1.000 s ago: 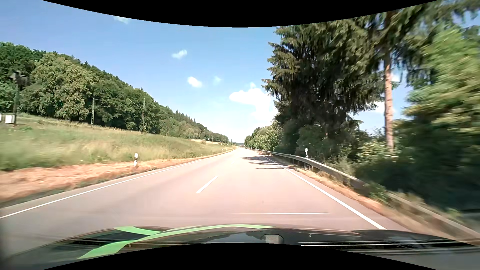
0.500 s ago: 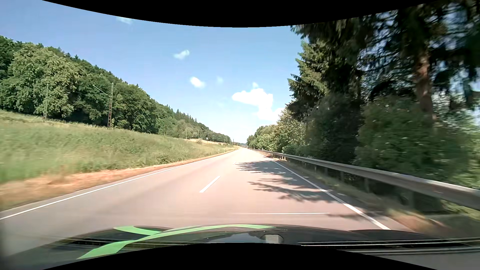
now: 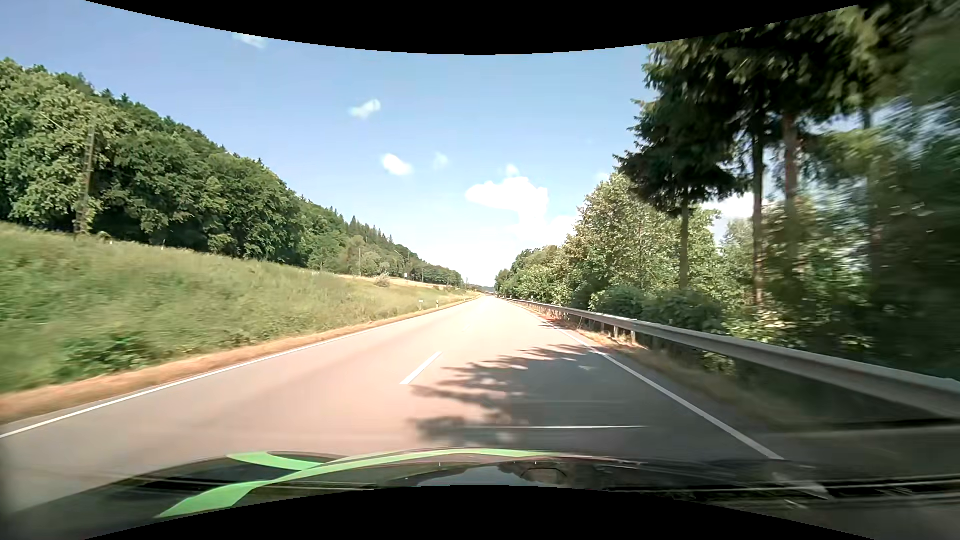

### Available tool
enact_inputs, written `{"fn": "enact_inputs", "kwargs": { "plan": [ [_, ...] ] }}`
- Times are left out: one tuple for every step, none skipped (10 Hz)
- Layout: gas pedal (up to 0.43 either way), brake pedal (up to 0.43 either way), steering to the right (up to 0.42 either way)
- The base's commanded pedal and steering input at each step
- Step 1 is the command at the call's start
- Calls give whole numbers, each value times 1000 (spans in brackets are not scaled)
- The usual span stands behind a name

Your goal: Follow the waypoints while adhering to traffic rules and regulations

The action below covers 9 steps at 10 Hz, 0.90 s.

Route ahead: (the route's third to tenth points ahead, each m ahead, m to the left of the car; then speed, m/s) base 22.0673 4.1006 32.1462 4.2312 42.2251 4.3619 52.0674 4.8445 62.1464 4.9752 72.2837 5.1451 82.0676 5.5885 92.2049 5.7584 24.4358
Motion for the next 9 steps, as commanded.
{"fn": "enact_inputs", "kwargs": {
  "plan": [
    [268,0,-3],
    [268,0,-3],
    [268,0,-3],
    [268,0,-3],
    [248,0,-3],
    [240,0,-3],
    [240,0,-3],
    [240,0,-3],
    [248,0,-4]
  ]
}}
